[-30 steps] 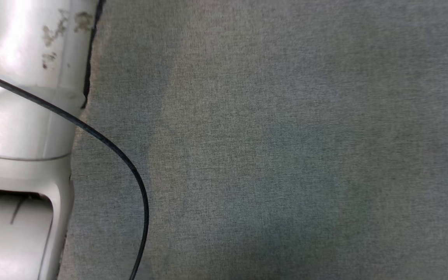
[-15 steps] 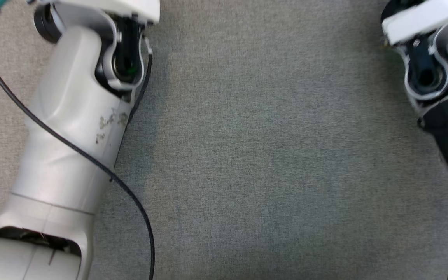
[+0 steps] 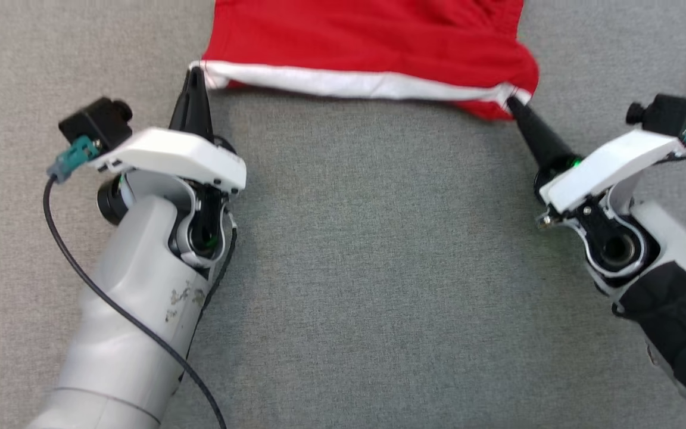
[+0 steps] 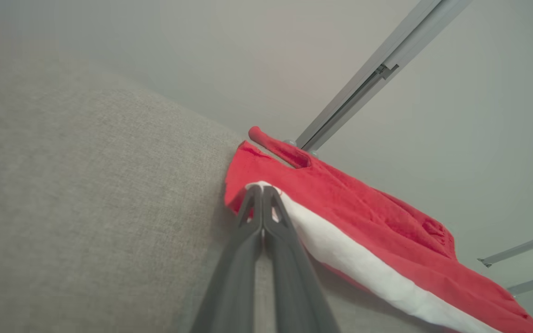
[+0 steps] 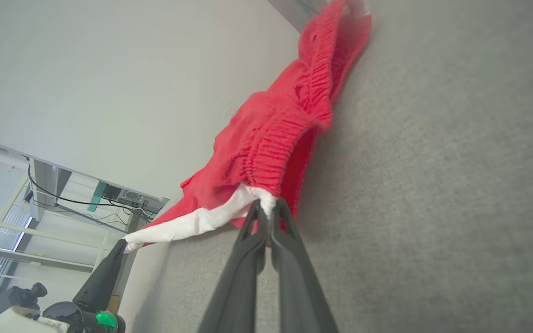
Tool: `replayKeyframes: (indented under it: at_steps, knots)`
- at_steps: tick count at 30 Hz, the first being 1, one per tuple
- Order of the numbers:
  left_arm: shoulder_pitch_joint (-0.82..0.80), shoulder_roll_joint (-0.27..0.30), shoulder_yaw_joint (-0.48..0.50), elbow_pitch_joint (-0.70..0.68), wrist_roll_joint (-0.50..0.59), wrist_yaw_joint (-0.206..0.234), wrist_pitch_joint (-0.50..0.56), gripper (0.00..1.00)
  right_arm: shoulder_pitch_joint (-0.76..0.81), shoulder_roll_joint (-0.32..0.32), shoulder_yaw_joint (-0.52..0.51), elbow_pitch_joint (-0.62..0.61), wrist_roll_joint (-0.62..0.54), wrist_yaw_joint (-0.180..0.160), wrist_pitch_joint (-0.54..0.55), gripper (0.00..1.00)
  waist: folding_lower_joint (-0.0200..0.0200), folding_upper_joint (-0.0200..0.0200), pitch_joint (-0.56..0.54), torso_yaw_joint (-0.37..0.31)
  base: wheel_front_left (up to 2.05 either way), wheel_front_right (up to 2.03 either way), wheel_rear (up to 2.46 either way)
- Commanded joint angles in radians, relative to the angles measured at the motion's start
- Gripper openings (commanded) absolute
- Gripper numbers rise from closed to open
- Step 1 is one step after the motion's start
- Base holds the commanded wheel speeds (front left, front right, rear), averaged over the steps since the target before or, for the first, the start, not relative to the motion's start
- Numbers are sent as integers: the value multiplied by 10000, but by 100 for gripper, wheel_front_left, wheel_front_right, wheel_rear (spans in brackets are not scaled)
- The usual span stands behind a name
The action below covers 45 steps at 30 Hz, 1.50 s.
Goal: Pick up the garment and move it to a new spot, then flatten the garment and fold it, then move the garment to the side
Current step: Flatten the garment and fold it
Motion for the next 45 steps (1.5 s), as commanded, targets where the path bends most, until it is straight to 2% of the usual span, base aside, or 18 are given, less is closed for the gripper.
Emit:
replayKeyframes:
  at_steps: [1, 15, 24, 37, 45]
  knots:
    - [323, 47, 93, 23, 4, -80, -7, 0, 341, -111, 192, 38, 40, 0, 186, 0, 0, 0, -360, 0, 0, 0, 0]
    - [2154, 49, -64, -118, 849, -226, -7, 0, 1135, -675, 2026, 241, -865, 0, 590, 0, 0, 0, -1333, 348, 0, 0, 0]
    - [3531, 59, 814, -932, 1153, -57, -8, 0, 1696, -1173, 2932, 10, -726, 0, 534, 0, 0, 0, -2022, 494, 0, 0, 0]
    - [5178, 55, 852, -1703, 1669, -165, -8, 0, 2766, -2378, 3758, -1595, -403, 0, 618, 0, 0, 0, -2756, 629, 0, 0, 0]
    - [6216, 56, 926, -2264, 1275, -123, -8, 0, 3542, -3182, 4115, -2652, -244, 0, 689, 0, 0, 0, -3295, 718, 0, 0, 0]
